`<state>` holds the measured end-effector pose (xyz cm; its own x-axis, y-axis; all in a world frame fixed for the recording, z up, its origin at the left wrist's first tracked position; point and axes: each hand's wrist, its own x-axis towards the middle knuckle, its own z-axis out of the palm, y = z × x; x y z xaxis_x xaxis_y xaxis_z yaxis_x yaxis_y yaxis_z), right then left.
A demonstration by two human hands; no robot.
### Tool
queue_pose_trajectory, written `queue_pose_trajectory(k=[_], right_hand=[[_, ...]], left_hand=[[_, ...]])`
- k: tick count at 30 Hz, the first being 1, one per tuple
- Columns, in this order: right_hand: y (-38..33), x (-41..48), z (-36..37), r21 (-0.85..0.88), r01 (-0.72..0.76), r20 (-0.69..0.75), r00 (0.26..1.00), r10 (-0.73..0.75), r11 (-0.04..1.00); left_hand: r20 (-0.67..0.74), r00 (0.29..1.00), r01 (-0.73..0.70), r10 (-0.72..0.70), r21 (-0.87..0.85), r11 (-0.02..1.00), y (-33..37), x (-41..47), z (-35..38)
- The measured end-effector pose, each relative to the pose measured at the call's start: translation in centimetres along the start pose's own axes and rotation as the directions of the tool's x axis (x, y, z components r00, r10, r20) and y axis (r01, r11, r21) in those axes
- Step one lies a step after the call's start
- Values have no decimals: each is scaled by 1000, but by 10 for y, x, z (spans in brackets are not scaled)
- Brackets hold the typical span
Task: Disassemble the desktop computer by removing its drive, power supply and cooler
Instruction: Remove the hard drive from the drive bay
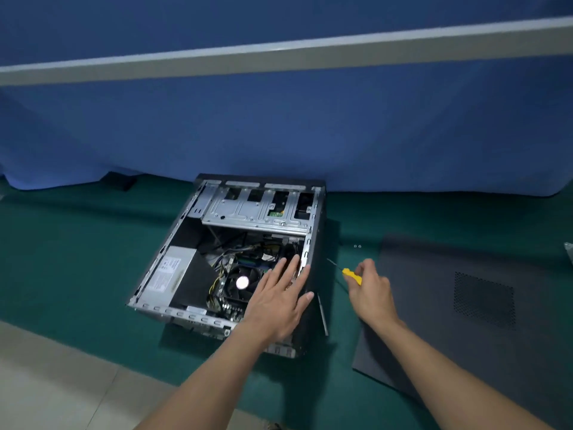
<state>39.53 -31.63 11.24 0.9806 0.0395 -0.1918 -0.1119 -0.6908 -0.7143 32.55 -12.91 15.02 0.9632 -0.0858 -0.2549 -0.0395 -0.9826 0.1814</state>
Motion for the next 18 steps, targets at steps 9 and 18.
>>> queue_pose_trajectory(k=[9,18], right_hand=[[-77,5,-35,125,85,-310,950,-43,989],[-127,13,-36,-92,136,-172,974,-150,986]], left_hand=[[109,993,-45,49,-41,998,-46,54,-24],[231,970,-88,80,21,996,-58,87,-42]])
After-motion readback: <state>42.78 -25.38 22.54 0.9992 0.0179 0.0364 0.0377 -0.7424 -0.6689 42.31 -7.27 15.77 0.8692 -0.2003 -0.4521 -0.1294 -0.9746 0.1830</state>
